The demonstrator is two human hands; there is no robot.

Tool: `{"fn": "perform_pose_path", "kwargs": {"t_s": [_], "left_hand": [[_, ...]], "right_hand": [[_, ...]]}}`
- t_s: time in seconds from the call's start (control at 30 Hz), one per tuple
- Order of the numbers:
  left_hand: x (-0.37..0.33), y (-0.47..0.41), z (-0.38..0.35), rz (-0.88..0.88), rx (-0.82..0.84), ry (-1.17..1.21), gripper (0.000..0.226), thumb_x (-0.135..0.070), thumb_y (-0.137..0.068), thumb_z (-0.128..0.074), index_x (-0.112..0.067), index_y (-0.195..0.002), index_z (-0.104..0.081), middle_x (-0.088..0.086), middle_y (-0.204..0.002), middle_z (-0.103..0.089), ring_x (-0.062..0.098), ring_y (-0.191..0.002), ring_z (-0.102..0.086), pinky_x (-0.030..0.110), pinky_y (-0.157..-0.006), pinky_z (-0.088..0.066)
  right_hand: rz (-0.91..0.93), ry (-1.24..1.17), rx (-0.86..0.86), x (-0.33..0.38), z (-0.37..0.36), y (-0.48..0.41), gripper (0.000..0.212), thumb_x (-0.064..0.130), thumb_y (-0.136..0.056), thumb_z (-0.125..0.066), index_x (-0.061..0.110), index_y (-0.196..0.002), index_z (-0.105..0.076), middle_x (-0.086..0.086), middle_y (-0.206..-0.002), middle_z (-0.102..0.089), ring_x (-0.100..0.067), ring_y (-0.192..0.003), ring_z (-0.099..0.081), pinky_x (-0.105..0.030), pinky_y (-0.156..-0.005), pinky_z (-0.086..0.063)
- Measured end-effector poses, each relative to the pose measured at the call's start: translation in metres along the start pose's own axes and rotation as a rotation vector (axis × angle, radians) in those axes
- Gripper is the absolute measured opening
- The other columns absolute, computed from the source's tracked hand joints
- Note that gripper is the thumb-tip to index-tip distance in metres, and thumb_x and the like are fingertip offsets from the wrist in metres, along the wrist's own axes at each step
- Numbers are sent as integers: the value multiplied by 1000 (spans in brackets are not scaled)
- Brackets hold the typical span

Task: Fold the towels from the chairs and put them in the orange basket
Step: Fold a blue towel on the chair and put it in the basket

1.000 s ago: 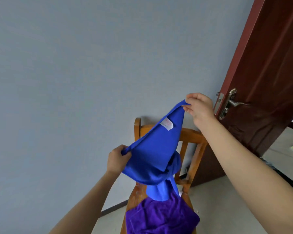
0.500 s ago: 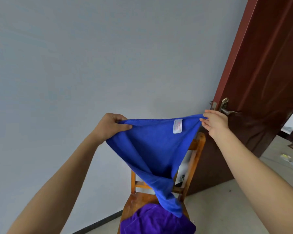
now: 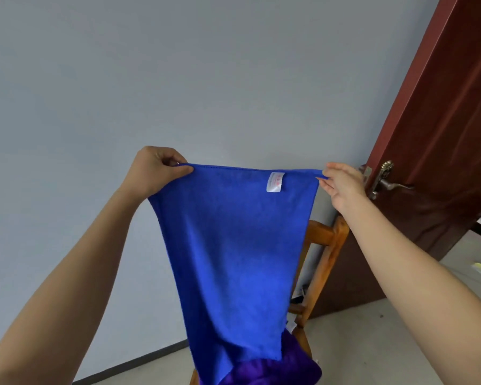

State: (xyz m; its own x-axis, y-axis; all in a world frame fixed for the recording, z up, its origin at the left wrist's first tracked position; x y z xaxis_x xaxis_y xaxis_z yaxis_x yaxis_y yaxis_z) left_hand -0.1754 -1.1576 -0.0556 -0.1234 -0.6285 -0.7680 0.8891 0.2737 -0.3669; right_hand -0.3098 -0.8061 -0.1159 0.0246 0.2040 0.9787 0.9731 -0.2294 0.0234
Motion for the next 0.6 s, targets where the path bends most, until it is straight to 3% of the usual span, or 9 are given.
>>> {"fn": "perform_pose_path", "kwargs": {"t_s": [0.13,0.23,0.37,0.47,0.6], "left_hand": [[-2,9,14,-5,-21,36,19,-11,-80,-70,-21,-65,-65,-3,-65,-65,-6,-51,-55,4,-52,-43],[-15,23,14,-2,57,128,21,-6,-79,-70,-19,-63,-66,-12,-53,-64,-3,-51,-57,6,-52,-46],[-40,50,-22,-23,337,235,27,-5,-71,-77,-24,-55,-69,-9,-55,-66,2,-53,-58,10,-55,-46],[-48,70,-73,-10,539,313,27,0,-71,-76,-23,-58,-70,-4,-56,-63,4,-54,-54,10,-56,-43],[-36,100,-158,111,752,438,30,8,-79,-65,-18,-63,-68,-13,-56,-65,-4,-56,-58,8,-59,-44]], "right_hand": [[-22,-37,63,-11,-23,-9,28,-11,-86,-48,14,-74,-55,-4,-83,-55,-19,-85,-57,-21,-69,-50],[-94,-157,91,-19,-34,-13,27,-13,-86,-46,11,-77,-53,-8,-85,-53,-22,-85,-59,-29,-80,-52],[-201,-302,77,-34,-26,-13,27,-14,-87,-40,10,-77,-48,-10,-82,-53,-21,-77,-59,-29,-68,-51],[-244,-245,17,-49,-3,-17,27,-11,-89,-39,12,-78,-47,-10,-82,-53,-19,-74,-58,-27,-60,-49],[-293,-202,-131,-71,51,-23,29,-7,-90,-38,14,-73,-46,-7,-74,-48,-17,-65,-53,-17,-40,-49]]}}
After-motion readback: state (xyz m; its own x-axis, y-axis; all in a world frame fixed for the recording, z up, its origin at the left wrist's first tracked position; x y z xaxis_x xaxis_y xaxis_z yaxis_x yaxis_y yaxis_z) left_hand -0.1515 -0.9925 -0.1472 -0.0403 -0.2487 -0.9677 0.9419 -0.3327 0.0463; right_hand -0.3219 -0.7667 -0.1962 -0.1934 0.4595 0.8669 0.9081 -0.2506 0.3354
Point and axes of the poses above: each hand's wrist, its own y-axis away from the middle knuckle, its own z-axis out of the back of the hand, x = y × z, the point moved 8 cm from there along -y, towards the middle knuckle
